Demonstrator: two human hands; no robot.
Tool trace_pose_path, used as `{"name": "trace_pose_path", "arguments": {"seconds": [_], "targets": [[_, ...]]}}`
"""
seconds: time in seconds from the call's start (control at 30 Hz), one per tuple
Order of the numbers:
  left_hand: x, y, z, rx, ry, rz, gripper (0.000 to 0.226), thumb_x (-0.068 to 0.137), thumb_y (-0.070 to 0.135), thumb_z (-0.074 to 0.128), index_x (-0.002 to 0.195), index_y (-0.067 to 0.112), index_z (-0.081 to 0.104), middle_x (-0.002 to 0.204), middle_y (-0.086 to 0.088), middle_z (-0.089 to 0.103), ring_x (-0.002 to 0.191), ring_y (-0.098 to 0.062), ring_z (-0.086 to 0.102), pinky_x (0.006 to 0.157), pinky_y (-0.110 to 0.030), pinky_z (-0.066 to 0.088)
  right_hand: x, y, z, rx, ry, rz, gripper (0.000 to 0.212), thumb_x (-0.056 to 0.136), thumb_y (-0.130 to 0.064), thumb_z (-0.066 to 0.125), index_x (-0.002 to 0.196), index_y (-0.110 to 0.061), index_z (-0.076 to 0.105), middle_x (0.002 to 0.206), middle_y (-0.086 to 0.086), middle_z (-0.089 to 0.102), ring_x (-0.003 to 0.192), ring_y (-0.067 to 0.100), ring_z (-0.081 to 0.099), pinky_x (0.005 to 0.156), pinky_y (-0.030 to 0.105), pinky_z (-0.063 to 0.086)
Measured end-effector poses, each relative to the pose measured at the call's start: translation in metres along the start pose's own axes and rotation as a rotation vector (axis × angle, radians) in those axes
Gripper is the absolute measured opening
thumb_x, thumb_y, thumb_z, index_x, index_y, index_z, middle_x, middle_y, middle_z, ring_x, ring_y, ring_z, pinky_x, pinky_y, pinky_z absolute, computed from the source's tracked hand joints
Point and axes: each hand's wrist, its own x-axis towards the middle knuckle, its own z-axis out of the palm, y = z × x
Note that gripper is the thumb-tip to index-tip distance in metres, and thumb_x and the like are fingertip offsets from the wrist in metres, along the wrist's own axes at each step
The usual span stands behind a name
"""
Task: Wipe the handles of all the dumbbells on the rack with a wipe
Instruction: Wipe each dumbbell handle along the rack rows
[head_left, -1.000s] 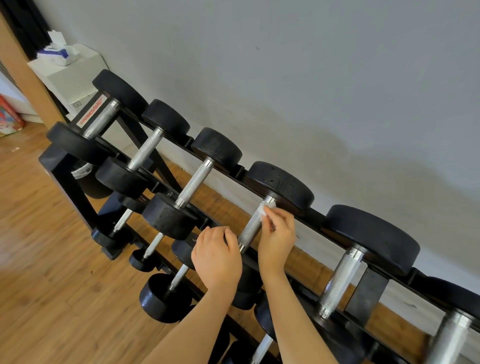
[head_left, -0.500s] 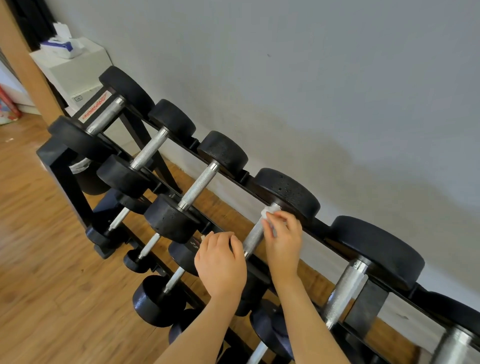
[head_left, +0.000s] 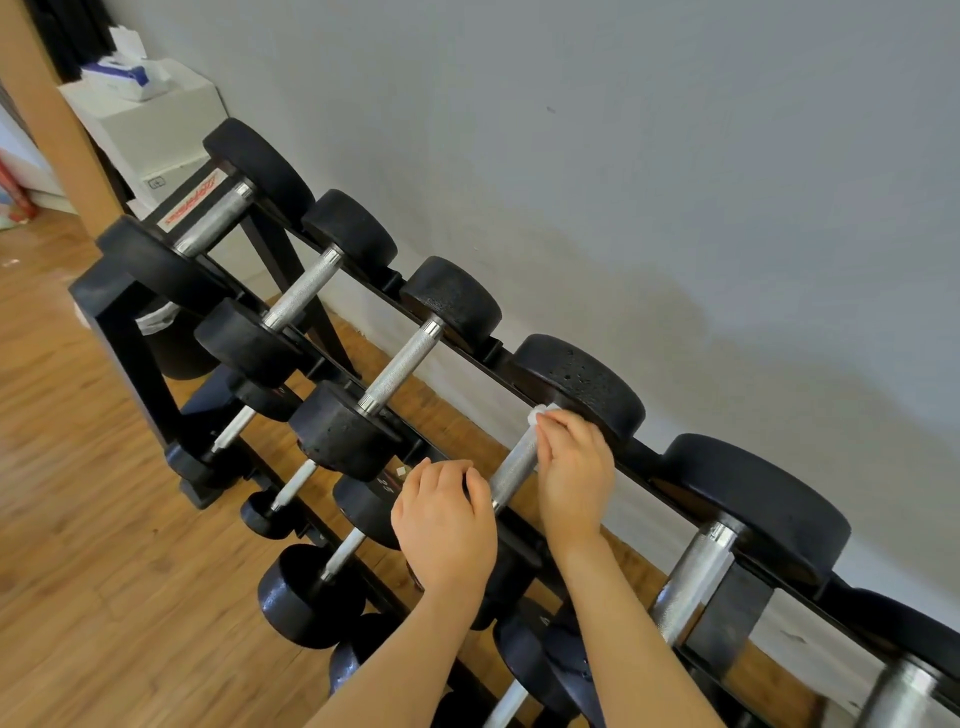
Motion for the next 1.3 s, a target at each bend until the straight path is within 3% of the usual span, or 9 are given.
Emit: {"name": "trace_pose_path", "arguments": {"seconds": [0.2, 0.27, 0.43, 0.67, 0.8, 0.97, 1.3], "targets": [[0.000, -0.001, 0.000, -0.021, -0.018, 0.001, 0.028, 0.099, 0.027, 0.046, 0.103, 0.022, 0.073, 0.111, 0.004, 0.070, 0.126, -0.021, 0.052, 0.105, -0.045, 0.038, -0.019, -0.004, 0.002, 0.001, -0.027, -0.003, 0.030, 0.084, -0.020, 0.060, 0.109, -0.009, 0.072, 0.107, 0.004, 0.071, 0.085, 0.019, 0.062, 0.063, 0.027, 0.054], [0.000, -0.002, 0.001, -0.030, -0.026, 0.001, 0.027, 0.099, 0.027, 0.047, 0.104, 0.022, 0.073, 0.112, 0.004, 0.069, 0.127, -0.021, 0.052, 0.105, -0.046, 0.038, -0.013, -0.002, 0.001, -0.016, -0.061, -0.022, 0.028, 0.082, -0.017, 0.066, 0.107, -0.008, 0.072, 0.106, 0.006, 0.071, 0.087, 0.020, 0.064, 0.064, 0.027, 0.056], [0.002, -0.001, -0.001, -0.052, 0.005, 0.041, 0.057, 0.091, 0.043, 0.022, 0.100, 0.022, 0.074, 0.106, 0.006, 0.071, 0.123, -0.022, 0.055, 0.101, -0.045, 0.043, 0.009, 0.007, -0.001, -0.103, -0.127, -0.105, 0.030, 0.075, -0.011, 0.079, 0.103, -0.006, 0.073, 0.104, 0.008, 0.072, 0.086, 0.022, 0.070, 0.066, 0.032, 0.059], [0.002, -0.004, 0.002, -0.043, 0.001, 0.041, 0.054, 0.093, 0.042, 0.025, 0.099, 0.023, 0.075, 0.104, 0.007, 0.072, 0.121, -0.022, 0.057, 0.100, -0.044, 0.042, -0.004, 0.016, -0.001, -0.098, -0.185, -0.209, 0.047, 0.069, -0.004, 0.083, 0.113, -0.006, 0.069, 0.114, 0.007, 0.069, 0.092, 0.022, 0.066, 0.072, 0.033, 0.059], [0.001, -0.004, 0.002, -0.036, -0.012, 0.035, 0.054, 0.092, 0.043, 0.024, 0.100, 0.024, 0.074, 0.106, 0.008, 0.071, 0.124, -0.020, 0.055, 0.102, -0.044, 0.040, 0.008, 0.019, -0.003, -0.050, -0.174, -0.153, 0.043, 0.072, -0.006, 0.080, 0.113, -0.004, 0.069, 0.112, 0.011, 0.069, 0.100, 0.026, 0.067, 0.078, 0.038, 0.059], [0.001, -0.004, 0.002, -0.043, -0.002, 0.037, 0.052, 0.091, 0.043, 0.026, 0.099, 0.025, 0.074, 0.106, 0.008, 0.071, 0.123, -0.020, 0.056, 0.102, -0.044, 0.040, -0.002, 0.017, -0.003, -0.060, -0.170, -0.288, 0.039, 0.069, -0.007, 0.083, 0.107, -0.006, 0.072, 0.108, 0.007, 0.071, 0.091, 0.021, 0.066, 0.074, 0.028, 0.057], [0.001, -0.006, 0.004, -0.032, 0.015, 0.050, 0.048, 0.090, 0.044, 0.030, 0.098, 0.025, 0.074, 0.103, 0.009, 0.071, 0.121, -0.020, 0.057, 0.101, -0.044, 0.042, 0.014, 0.026, -0.002, -0.089, -0.128, -0.291, 0.025, 0.079, -0.017, 0.075, 0.101, -0.005, 0.073, 0.103, 0.009, 0.072, 0.088, 0.020, 0.070, 0.069, 0.030, 0.060]]}}
